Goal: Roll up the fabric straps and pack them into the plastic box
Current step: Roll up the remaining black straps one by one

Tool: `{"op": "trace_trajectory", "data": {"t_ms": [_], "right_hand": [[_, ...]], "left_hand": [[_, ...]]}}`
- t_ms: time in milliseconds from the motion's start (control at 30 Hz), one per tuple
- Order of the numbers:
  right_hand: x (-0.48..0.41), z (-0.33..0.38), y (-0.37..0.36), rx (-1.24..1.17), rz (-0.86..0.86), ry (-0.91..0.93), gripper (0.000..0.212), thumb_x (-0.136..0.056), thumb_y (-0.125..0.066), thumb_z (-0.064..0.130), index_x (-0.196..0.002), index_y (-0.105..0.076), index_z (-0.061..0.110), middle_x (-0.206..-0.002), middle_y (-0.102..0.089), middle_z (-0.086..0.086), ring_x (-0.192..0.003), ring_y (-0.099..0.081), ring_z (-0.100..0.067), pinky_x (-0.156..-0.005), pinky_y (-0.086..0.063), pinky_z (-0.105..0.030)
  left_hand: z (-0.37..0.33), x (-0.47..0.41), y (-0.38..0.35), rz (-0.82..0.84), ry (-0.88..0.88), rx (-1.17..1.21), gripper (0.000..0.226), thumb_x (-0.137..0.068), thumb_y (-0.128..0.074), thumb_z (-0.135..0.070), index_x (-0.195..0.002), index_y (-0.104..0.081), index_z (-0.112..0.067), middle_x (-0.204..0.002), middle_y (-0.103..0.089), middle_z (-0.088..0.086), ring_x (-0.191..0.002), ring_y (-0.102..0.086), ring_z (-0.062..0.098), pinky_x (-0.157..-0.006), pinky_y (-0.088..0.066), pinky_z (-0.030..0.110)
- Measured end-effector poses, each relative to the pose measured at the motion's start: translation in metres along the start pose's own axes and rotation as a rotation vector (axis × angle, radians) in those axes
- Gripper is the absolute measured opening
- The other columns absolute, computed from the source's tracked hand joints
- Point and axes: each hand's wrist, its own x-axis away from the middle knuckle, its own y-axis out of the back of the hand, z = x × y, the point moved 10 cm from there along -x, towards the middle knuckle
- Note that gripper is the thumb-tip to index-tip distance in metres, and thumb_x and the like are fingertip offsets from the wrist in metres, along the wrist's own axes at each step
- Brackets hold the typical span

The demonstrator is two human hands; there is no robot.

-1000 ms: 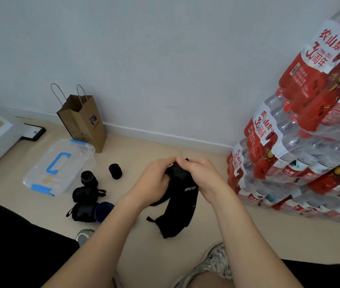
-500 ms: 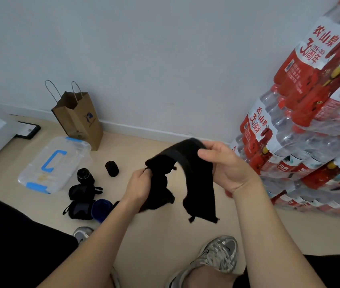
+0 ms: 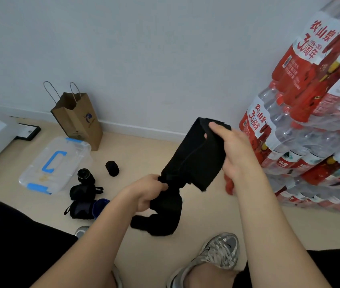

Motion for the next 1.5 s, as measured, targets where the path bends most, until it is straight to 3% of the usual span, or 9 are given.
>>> {"op": "trace_trajectory", "data": {"t_ms": [167, 333, 567, 833, 1033, 1133, 1267, 1367, 1500], "right_hand": [[0.000, -0.004, -0.010, -0.029, 0.075, 0.015, 0.037, -0.087, -0.082, 0.001, -0.124, -0.074, 0.003, -0.116, -0.081, -0.018, -0.107, -0.080, -0.034, -0.088, -0.066, -0.046], [0.002, -0.040, 0.004, 0.170, -0.083, -0.205, 0.021, -0.092, -0.080, 0.007, -0.112, -0.076, 0.001, -0.100, -0.083, -0.017, -0.092, -0.082, -0.031, -0.082, -0.068, -0.043], [0.011, -0.039, -0.035, -0.044, 0.119, -0.160, 0.020, -0.094, -0.076, 0.002, -0.114, -0.077, -0.004, -0.107, -0.081, -0.021, -0.097, -0.081, -0.032, -0.076, -0.066, -0.038], [0.013, -0.046, -0.046, 0.224, 0.067, -0.008, 0.012, -0.102, -0.072, 0.016, -0.112, -0.079, 0.012, -0.107, -0.083, -0.008, -0.103, -0.081, -0.028, -0.090, -0.065, -0.043], [0.010, -0.046, -0.048, 0.261, 0.059, 0.026, 0.011, -0.103, -0.071, 0.020, -0.107, -0.080, 0.015, -0.105, -0.084, -0.007, -0.096, -0.081, -0.024, -0.078, -0.064, -0.037], [0.007, -0.045, -0.045, 0.254, 0.048, 0.030, 0.012, -0.103, -0.071, 0.021, -0.111, -0.077, 0.013, -0.104, -0.083, -0.007, -0.094, -0.081, -0.024, -0.077, -0.064, -0.040], [0.006, -0.052, -0.052, 0.279, 0.176, -0.044, 0.024, -0.099, -0.074, 0.005, -0.122, -0.070, 0.013, -0.113, -0.082, -0.010, -0.103, -0.081, -0.029, -0.082, -0.066, -0.043], [0.006, -0.056, -0.053, 0.357, 0.194, -0.038, 0.028, -0.098, -0.074, -0.002, -0.124, -0.069, 0.006, -0.109, -0.083, -0.011, -0.101, -0.081, -0.028, -0.085, -0.067, -0.042], [0.004, -0.055, -0.053, 0.424, 0.122, 0.005, 0.023, -0.097, -0.080, 0.010, -0.112, -0.062, 0.005, -0.090, -0.084, -0.006, -0.075, -0.082, -0.021, -0.058, -0.059, -0.024]], "left_hand": [[-0.004, 0.016, -0.027, 0.258, 0.157, 0.193, 0.032, -0.113, -0.039, 0.000, -0.131, -0.061, 0.015, -0.120, -0.075, 0.030, -0.101, -0.079, 0.034, -0.075, -0.068, 0.038], [0.012, -0.017, 0.011, -0.028, 0.086, 0.086, 0.029, -0.110, -0.049, 0.000, -0.135, -0.058, 0.011, -0.123, -0.074, 0.029, -0.116, -0.073, 0.042, -0.108, -0.057, 0.053], [0.057, -0.045, 0.044, -0.312, -0.032, -0.395, 0.016, -0.106, -0.065, -0.024, -0.113, -0.060, -0.010, -0.109, -0.069, 0.012, -0.097, -0.068, 0.025, -0.079, -0.056, 0.038], [0.114, -0.058, 0.038, -0.252, 0.073, -0.257, 0.014, -0.104, -0.072, -0.022, -0.112, -0.073, -0.011, -0.101, -0.078, 0.009, -0.092, -0.076, 0.026, -0.076, -0.063, 0.033], [0.114, -0.066, 0.040, -0.309, 0.048, -0.269, 0.017, -0.104, -0.057, -0.019, -0.095, -0.071, -0.019, -0.089, -0.077, 0.004, -0.083, -0.075, 0.022, -0.062, -0.056, 0.027], [0.114, -0.071, 0.039, -0.300, 0.038, -0.313, 0.023, -0.108, -0.053, -0.029, -0.102, -0.074, -0.020, -0.096, -0.077, 0.004, -0.091, -0.074, 0.024, -0.073, -0.056, 0.031], [0.117, -0.079, 0.040, -0.292, -0.012, -0.446, 0.036, -0.110, -0.054, -0.043, -0.089, -0.070, -0.018, -0.087, -0.073, 0.002, -0.084, -0.069, 0.021, -0.063, -0.046, 0.029], [0.122, -0.086, 0.037, -0.241, -0.033, -0.422, 0.028, -0.108, -0.062, -0.041, -0.107, -0.072, -0.015, -0.099, -0.073, 0.003, -0.096, -0.070, 0.023, -0.075, -0.051, 0.031], [0.104, -0.084, 0.050, -0.332, -0.070, -0.394, 0.029, -0.108, -0.062, -0.036, -0.127, -0.068, -0.014, -0.120, -0.070, 0.005, -0.110, -0.067, 0.024, -0.096, -0.054, 0.036]]}}
